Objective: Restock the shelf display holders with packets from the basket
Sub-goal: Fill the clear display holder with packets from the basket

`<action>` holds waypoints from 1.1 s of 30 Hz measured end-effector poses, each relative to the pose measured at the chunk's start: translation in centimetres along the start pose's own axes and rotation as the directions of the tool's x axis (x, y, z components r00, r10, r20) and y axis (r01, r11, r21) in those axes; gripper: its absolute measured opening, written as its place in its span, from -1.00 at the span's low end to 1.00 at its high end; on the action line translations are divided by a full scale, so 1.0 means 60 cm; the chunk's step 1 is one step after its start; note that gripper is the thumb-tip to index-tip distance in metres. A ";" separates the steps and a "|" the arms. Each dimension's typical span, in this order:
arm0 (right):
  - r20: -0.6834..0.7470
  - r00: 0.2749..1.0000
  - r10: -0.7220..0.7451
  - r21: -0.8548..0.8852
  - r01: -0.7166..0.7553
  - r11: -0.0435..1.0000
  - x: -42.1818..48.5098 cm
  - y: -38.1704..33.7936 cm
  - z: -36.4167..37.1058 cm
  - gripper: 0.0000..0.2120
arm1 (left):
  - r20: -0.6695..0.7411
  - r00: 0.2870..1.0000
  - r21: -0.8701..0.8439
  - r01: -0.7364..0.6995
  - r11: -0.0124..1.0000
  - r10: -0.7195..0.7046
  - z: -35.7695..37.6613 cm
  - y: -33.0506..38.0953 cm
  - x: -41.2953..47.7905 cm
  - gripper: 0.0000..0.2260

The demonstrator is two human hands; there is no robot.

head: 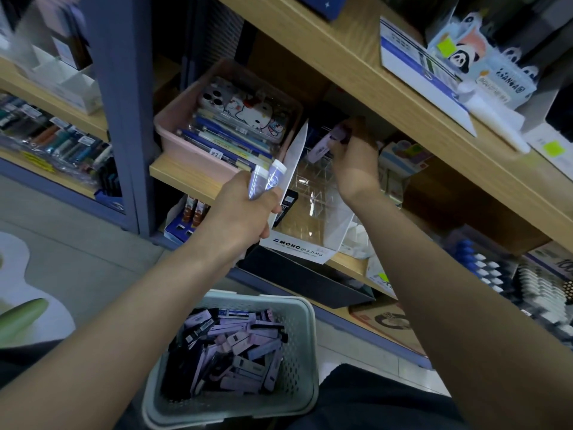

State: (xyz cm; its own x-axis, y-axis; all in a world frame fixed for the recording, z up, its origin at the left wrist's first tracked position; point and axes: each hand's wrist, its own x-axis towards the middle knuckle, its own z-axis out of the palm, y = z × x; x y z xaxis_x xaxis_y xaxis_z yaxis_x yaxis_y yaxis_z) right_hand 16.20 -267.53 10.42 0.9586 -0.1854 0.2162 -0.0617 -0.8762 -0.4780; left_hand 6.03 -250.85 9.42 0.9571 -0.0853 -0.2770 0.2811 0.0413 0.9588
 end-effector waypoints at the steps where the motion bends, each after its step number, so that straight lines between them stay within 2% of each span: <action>1: -0.013 0.999 -0.035 -0.015 0.035 0.999 0.002 0.001 0.002 -0.80 | 0.004 1.000 -0.005 0.003 1.000 -0.003 0.000 -0.001 0.001 -0.90; 7: 0.007 0.998 -0.058 -0.178 0.059 0.982 0.008 -0.005 0.014 -0.61 | 0.061 0.998 -0.050 0.027 0.998 -0.024 0.001 -0.003 0.001 -0.91; 10: 0.001 1.000 -0.024 -0.227 0.023 0.974 -0.011 -0.021 0.006 -0.67 | 0.071 0.997 -0.057 0.026 0.998 -0.022 -0.001 -0.005 0.002 -0.92; 12: -0.037 0.998 -0.052 -0.127 0.047 0.991 -0.031 -0.030 -0.004 -0.72 | 0.078 0.997 -0.050 0.022 0.999 -0.018 -0.003 -0.005 0.004 -0.94; 14: -0.036 0.989 -0.144 -0.013 0.143 0.990 -0.054 -0.041 -0.015 -0.73 | 0.081 0.997 -0.037 0.019 0.999 -0.016 -0.004 -0.007 0.006 -0.92; 15: 0.024 0.982 -0.185 0.035 0.184 0.982 -0.067 -0.046 -0.020 -0.72 | 0.090 0.996 -0.034 0.016 0.999 -0.013 -0.004 -0.008 0.007 -0.93; 17: 0.247 0.947 -0.206 0.150 0.173 0.973 -0.095 -0.054 -0.028 -0.70 | 0.120 0.993 -0.027 0.004 1.000 -0.001 -0.004 -0.012 0.007 -0.90; 19: 0.445 0.875 -0.190 0.261 0.076 0.962 -0.121 -0.059 -0.036 -0.75 | 0.158 0.987 -0.015 -0.004 1.000 0.007 -0.003 -0.013 0.006 -0.86; 21: 0.509 0.841 -0.184 0.385 -0.031 0.922 -0.137 -0.057 -0.044 -0.88 | 0.195 0.981 -0.006 -0.013 1.000 0.014 -0.002 -0.013 0.003 -0.85; 26: 0.439 0.893 -0.099 0.557 -0.184 0.810 -0.161 -0.040 -0.070 -0.87 | 0.252 0.967 -0.040 -0.011 0.999 0.021 0.003 -0.004 -0.006 -0.80; 30: 0.339 0.940 0.039 0.676 -0.272 0.685 -0.174 -0.018 -0.094 -0.87 | 0.150 0.987 0.125 -0.073 0.989 0.054 0.011 -0.010 -0.002 -0.77; 33: 0.282 0.955 0.096 0.710 -0.275 0.648 -0.184 0.004 -0.124 -0.85 | 0.114 0.993 0.100 0.010 0.995 -0.021 0.028 -0.010 0.001 -0.78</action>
State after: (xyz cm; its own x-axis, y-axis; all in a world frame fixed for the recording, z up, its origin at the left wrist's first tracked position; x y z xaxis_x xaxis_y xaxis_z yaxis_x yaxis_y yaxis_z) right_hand 3.54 -269.01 14.23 0.9876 -0.1357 -0.0791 -0.1056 -0.2008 -0.9739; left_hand 5.77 -252.57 8.93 0.9367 -0.1993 -0.2880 0.2818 -0.0595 0.9576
